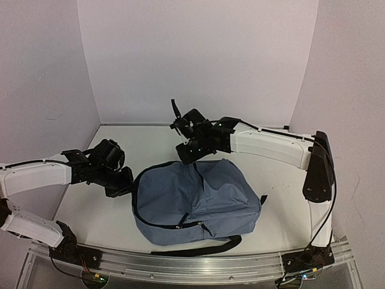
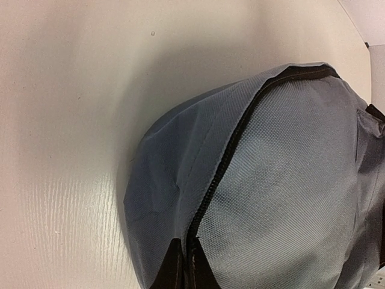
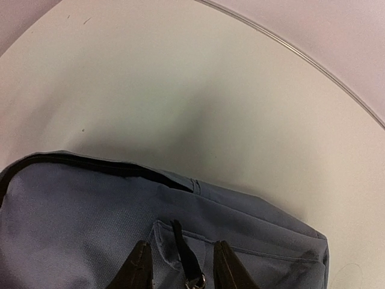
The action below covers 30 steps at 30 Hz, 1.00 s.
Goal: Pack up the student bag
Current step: Zip the student bag at the center of the board.
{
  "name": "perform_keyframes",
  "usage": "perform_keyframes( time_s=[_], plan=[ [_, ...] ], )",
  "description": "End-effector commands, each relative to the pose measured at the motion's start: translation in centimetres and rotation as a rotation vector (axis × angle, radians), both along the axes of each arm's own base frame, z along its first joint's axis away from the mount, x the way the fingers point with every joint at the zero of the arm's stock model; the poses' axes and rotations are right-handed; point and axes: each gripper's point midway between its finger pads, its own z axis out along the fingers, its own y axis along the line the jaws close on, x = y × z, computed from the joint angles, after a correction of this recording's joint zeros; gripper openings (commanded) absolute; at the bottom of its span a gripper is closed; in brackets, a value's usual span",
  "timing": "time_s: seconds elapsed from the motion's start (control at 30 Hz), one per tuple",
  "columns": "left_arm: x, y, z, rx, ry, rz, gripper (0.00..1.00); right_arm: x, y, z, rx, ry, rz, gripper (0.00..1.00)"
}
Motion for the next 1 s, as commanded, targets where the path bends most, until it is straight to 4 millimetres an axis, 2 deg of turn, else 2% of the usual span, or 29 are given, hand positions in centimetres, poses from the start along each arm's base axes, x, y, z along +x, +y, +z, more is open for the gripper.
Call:
perform_keyframes(
  time_s=[0.0,0.2,0.4,0.47,0.6,0.73,0.87,0.97],
  plan=[
    [0.6,-0.3,0.3,-0.016,-0.018,0.001,0.00,0.7,0.4,-1.0,-0.036,-0.004,0.010,0.28],
    [0.5,-0.1,0.4,-0.013,-0.019,0.005,0.00,1.2,0.4,-2.0,-0.056,0.002,0.006,0.23],
    [0.4,0.1,0.5,-0.004,-0.021,0.011,0.00,1.5,0.4,-2.7,-0.065,0.010,0.001,0.08],
    [0.4,0.2,0.6,-0.001,-0.022,0.014,0.00,1.6,0.4,-2.5,-0.059,0.008,-0.002,0.00],
    [0.5,0.6,0.7,0.003,-0.035,0.031,0.00,1.4,0.3,-0.9,-0.023,-0.001,-0.007,0.00],
    [0.7,1.1,0.8,0.015,-0.051,0.052,0.00,0.8,-0.1,1.9,0.045,-0.012,-0.012,0.00],
    [0.7,1.5,0.8,0.029,-0.056,0.063,0.00,-0.6,-0.5,5.0,0.150,0.003,-0.005,0.00],
    [0.7,1.6,0.7,0.033,-0.055,0.067,0.00,-2.0,-0.8,5.8,0.221,0.040,0.004,0.00]
  ],
)
